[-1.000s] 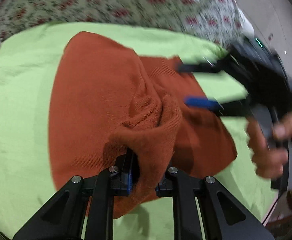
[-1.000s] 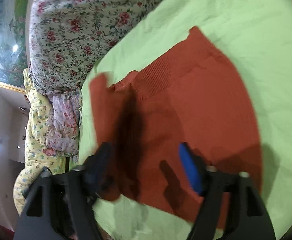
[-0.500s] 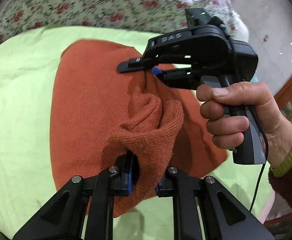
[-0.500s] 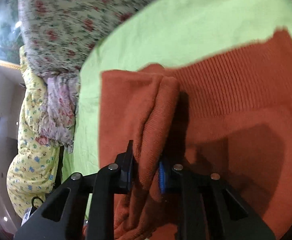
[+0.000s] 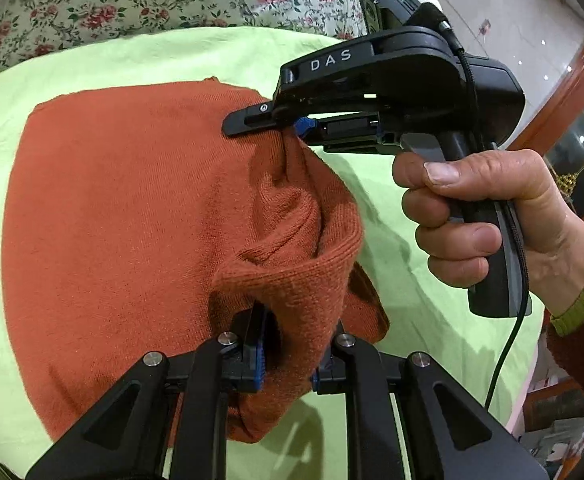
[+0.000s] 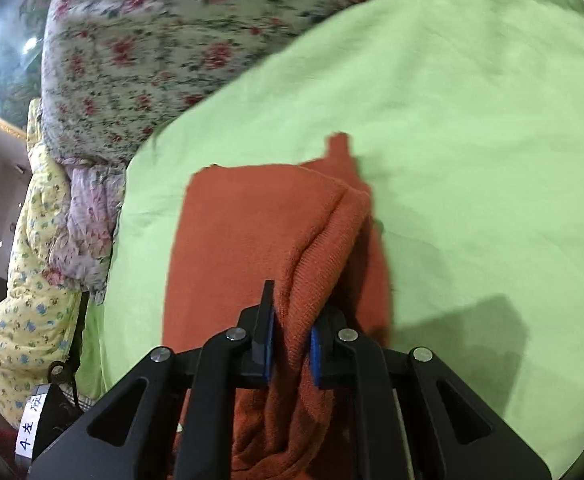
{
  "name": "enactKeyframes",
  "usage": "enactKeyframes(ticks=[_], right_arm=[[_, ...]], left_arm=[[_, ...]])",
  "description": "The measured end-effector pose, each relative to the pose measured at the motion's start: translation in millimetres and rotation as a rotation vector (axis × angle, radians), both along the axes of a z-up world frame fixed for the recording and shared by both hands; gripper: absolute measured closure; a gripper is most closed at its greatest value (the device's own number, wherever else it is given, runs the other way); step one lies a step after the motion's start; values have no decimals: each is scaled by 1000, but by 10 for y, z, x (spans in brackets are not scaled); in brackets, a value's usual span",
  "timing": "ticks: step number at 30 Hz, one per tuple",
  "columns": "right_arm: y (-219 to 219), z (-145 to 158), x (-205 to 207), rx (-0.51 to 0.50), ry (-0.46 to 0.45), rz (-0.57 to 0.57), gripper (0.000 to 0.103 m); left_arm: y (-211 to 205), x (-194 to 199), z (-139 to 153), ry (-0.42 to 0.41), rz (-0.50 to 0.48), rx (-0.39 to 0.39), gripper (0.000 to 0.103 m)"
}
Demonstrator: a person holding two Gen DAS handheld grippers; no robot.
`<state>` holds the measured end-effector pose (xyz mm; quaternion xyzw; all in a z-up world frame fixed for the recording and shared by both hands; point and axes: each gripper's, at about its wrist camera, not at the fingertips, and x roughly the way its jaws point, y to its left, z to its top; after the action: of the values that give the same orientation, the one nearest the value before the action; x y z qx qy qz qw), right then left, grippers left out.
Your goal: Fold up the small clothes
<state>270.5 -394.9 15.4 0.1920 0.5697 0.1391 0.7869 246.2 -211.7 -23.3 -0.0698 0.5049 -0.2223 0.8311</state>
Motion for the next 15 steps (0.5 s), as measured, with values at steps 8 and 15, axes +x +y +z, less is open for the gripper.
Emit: enactKeyframes(ticks=[8,15], right_arm=[[-112,-161,2,-26,10,-18,84],[-219,156,-247,-71,-20,-114,71]], left_arm=[[-12,131,-86,42,-37,6,65],[466,-275,-43,70,-45,38,51]])
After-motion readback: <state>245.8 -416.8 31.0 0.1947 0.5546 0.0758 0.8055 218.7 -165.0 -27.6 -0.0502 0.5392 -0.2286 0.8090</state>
